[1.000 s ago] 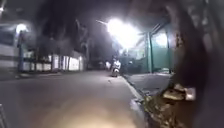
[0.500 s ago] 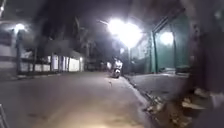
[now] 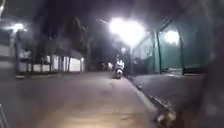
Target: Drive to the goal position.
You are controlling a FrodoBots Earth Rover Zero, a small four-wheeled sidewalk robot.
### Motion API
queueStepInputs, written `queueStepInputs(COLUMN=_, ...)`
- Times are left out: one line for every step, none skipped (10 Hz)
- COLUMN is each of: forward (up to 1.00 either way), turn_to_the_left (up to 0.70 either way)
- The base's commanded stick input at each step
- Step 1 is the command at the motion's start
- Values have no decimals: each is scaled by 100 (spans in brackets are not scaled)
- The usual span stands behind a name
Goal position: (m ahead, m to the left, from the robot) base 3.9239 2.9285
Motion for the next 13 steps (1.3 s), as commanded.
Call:
queueStepInputs(forward=70, turn_to_the_left=35)
queueStepInputs(forward=70, turn_to_the_left=35)
queueStepInputs(forward=70, turn_to_the_left=34)
queueStepInputs(forward=70, turn_to_the_left=18)
queueStepInputs(forward=70, turn_to_the_left=10)
queueStepInputs(forward=70, turn_to_the_left=3)
queueStepInputs(forward=70, turn_to_the_left=0)
queueStepInputs(forward=70, turn_to_the_left=0)
queueStepInputs(forward=70, turn_to_the_left=0)
queueStepInputs(forward=70, turn_to_the_left=0)
queueStepInputs(forward=70, turn_to_the_left=0)
queueStepInputs(forward=70, turn_to_the_left=0)
queueStepInputs(forward=70, turn_to_the_left=0)
